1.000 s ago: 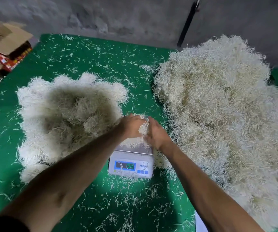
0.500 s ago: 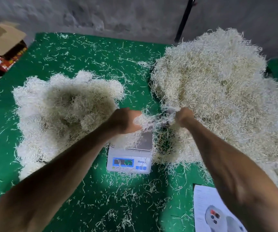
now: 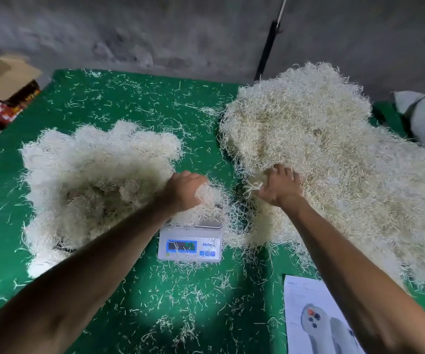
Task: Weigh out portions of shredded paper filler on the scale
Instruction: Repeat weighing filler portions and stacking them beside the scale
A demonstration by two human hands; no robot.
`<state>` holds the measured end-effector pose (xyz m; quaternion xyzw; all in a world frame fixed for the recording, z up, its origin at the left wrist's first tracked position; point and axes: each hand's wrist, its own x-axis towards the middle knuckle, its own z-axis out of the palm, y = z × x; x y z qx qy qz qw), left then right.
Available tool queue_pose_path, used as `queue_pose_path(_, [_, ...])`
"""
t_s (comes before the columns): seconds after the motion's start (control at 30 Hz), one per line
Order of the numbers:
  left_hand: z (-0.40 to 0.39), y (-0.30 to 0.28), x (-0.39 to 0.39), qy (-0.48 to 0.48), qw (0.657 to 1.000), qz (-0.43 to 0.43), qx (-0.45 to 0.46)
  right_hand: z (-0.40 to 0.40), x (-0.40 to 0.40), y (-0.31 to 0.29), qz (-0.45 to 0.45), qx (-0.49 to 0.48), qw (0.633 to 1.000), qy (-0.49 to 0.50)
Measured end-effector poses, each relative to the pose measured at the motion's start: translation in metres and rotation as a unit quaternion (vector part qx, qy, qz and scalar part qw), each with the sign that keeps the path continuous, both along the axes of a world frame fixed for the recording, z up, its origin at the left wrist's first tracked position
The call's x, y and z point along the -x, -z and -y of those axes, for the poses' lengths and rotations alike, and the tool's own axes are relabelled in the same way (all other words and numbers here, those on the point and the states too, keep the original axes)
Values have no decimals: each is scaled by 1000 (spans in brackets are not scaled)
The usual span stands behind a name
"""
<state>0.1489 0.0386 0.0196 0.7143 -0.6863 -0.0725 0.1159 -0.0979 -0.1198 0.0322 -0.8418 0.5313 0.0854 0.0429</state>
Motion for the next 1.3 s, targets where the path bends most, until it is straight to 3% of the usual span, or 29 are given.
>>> queue_pose_path(0.1, [-9, -3, 3, -11, 1000, 14, -7, -22, -7, -11, -39, 39, 998, -19])
queue_pose_path(0.27, [-32, -8, 8, -43, 999, -9, -24, -59, -15, -23, 7, -149, 989, -2])
queue_pose_path(0.43, [-59, -4, 12, -72, 996, -47, -39, -87, -21, -21, -77, -77, 993, -47])
queue_pose_path(0.5, [-66, -4, 12, -87, 991, -84, -60, -96, -24, -20, -86, -91, 991, -55])
queue_pose_path(0.6, [-74, -6, 9, -104, 983, -125, -85, -106, -29, -16, -74, -105, 990, -64])
queue_pose_path(0.87, [-86, -8, 5, -112, 978, -125, -121, -119, -43, -7, -33, -86, 992, -92])
queue_pose_path(1.13, [-82, 3, -15, -127, 973, -158, -111, -111, -54, 9, -16, -104, 989, -105])
queue_pose_path(1.3, [-67, 14, -19, -152, 969, -155, -117, -100, -66, 24, 62, -111, 988, -91])
